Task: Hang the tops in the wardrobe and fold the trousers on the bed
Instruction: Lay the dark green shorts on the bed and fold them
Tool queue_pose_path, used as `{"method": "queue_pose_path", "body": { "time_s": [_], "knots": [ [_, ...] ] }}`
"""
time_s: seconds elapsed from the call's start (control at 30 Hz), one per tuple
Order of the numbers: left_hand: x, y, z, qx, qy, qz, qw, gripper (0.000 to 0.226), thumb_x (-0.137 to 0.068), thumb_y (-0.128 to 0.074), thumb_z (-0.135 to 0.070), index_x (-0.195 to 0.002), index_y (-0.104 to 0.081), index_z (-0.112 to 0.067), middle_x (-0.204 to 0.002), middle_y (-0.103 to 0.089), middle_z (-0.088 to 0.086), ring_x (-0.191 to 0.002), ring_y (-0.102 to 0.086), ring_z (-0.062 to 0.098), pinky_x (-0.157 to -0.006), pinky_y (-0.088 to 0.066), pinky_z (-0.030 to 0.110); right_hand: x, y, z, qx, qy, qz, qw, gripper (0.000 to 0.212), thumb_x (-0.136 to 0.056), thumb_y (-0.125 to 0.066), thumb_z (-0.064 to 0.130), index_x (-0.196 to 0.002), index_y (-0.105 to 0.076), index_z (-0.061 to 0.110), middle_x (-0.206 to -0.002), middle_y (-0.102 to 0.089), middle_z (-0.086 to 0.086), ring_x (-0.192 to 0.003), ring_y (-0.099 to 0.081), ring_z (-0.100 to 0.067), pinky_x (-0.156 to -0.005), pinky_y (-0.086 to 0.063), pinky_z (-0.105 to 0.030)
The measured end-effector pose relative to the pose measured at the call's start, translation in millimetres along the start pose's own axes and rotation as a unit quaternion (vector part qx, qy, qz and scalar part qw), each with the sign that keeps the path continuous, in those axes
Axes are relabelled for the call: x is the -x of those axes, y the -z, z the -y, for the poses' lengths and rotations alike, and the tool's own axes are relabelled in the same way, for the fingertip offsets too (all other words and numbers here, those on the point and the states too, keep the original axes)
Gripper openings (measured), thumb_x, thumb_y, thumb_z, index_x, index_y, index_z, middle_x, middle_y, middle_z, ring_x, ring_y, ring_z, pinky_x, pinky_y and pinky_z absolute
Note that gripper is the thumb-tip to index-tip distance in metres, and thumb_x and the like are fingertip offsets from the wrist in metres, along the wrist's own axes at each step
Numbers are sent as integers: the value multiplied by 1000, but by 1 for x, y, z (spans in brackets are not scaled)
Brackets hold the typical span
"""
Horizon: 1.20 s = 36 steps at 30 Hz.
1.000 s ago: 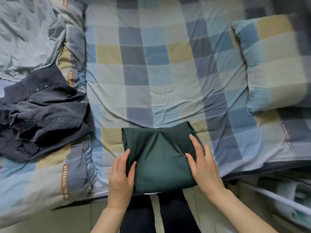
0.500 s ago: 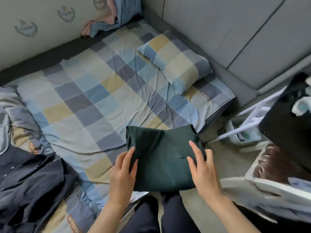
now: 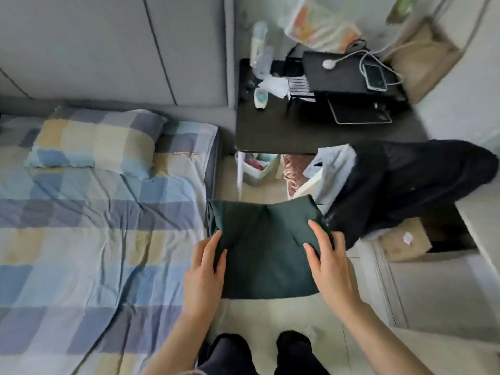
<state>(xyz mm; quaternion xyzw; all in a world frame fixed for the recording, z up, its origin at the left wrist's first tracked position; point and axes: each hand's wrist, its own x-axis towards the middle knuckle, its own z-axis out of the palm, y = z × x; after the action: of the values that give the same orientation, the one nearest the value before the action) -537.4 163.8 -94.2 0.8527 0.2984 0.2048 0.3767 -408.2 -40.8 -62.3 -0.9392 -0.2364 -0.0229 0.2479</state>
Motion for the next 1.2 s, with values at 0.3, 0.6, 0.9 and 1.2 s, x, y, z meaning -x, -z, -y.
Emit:
{"method": "queue_pose_path", "body": {
  "time_s": [0.3,0.6,0.9,1.2],
  "knots": [
    [30,-166,-142,21,-141,119,983,45,-89,-68,-10,-133,-58,-13,-116,-57,-5,-95,-49,-5,-83,-46,17,52,100,-183,48,-193,-68,978,46,-89,-61,30,-133,-48,26,-104,-51,-6,-58,-58,-16,-46,-48,-19],
    [66,-310,-272,75,-187,242,949,39,-87,-71,-11,-126,-64,-12,-108,-56,-7,-94,-52,-1,-87,-32,-5,112,189,-317,53,-362,-135,921,47,-93,-46,38,-138,-44,26,-108,-48,-4,-68,-55,-13,-61,-50,-19],
    [62,-441,-353,62,-271,343,897,36,-90,-69,-17,-126,-63,-13,-111,-60,-3,-96,-53,1,-88,-37,7,102,217,-416,88,-463,-167,866,42,-96,-46,35,-138,-38,31,-111,-44,-3,-68,-58,-18,-61,-56,-32],
    [44,-648,-453,100,-327,426,838,39,-96,-61,-24,-133,-58,-13,-120,-58,3,-99,-52,6,-88,-41,14,53,229,-573,140,-560,-304,758,41,-100,-42,31,-140,-38,24,-118,-48,-14,-73,-58,-26,-63,-45,-27]
  ]
}}
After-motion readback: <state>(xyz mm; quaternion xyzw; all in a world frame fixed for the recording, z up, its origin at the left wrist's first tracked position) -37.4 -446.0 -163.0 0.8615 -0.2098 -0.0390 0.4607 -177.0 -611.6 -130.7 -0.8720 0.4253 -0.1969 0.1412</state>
